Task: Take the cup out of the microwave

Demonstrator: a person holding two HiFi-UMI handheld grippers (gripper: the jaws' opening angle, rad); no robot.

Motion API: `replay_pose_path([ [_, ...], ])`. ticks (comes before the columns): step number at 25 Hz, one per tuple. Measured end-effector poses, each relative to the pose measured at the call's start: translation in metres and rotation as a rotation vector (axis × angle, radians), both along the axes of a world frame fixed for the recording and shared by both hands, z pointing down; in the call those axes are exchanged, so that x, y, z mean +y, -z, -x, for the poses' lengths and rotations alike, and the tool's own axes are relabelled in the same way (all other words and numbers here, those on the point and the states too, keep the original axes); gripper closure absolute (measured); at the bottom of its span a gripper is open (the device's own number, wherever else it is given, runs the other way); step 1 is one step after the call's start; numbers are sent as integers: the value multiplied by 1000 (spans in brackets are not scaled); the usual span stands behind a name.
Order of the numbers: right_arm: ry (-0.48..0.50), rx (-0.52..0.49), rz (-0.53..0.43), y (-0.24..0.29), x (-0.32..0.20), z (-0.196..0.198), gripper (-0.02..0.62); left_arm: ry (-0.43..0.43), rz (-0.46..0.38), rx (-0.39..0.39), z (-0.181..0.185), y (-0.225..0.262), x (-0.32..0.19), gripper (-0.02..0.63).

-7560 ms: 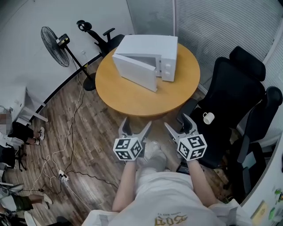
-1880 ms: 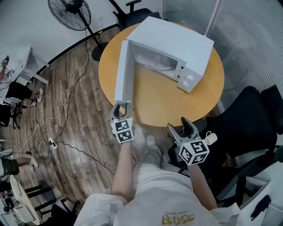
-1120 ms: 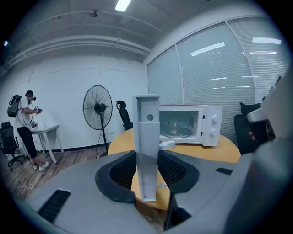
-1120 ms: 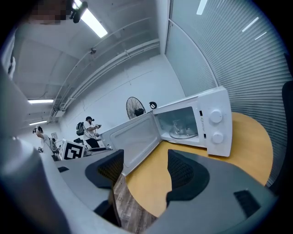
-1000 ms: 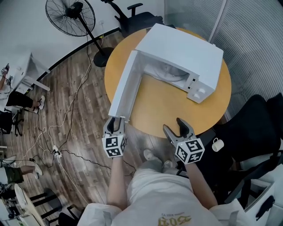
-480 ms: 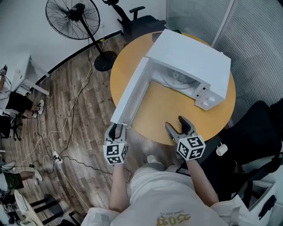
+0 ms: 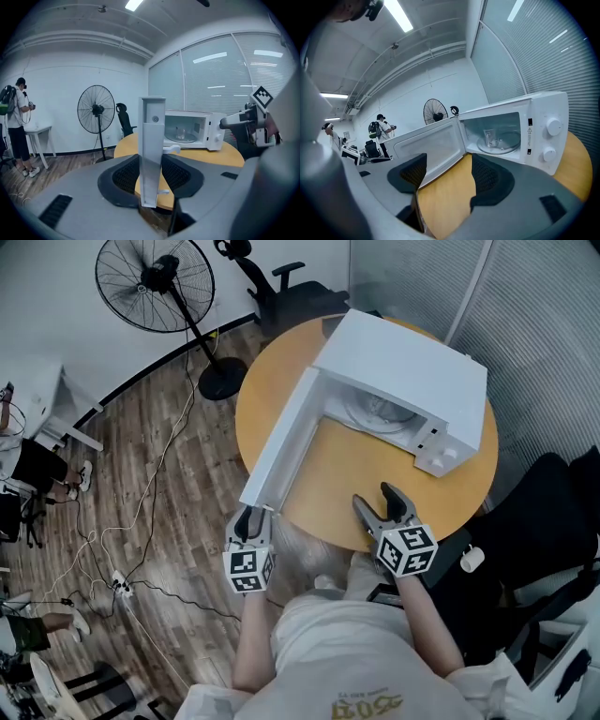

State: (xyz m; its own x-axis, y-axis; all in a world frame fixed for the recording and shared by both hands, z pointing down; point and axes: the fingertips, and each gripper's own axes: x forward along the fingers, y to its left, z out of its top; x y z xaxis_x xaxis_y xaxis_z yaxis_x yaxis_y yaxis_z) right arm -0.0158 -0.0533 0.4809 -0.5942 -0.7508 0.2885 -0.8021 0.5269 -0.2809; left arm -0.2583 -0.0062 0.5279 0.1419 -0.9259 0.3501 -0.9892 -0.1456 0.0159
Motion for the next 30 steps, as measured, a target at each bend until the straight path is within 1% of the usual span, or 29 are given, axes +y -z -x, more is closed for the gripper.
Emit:
replay_pose_path([
  [5, -6, -10, -7, 0, -10, -1, 291, -12, 2, -8, -1, -2, -3, 445],
  [11, 8, -20, -4, -1, -24, 4, 291, -26, 9, -2, 1, -4, -3, 445],
  [17, 6, -17, 0, -12, -49, -2, 291, -25, -7, 4, 5, -6, -6, 445],
  [24, -18, 4, 14, -21, -77, -8, 295, -27, -26, 13, 9, -2, -7, 445],
  [30, -37, 3, 23, -27, -99, -9, 298, -41, -47, 24, 17, 1, -6, 445],
])
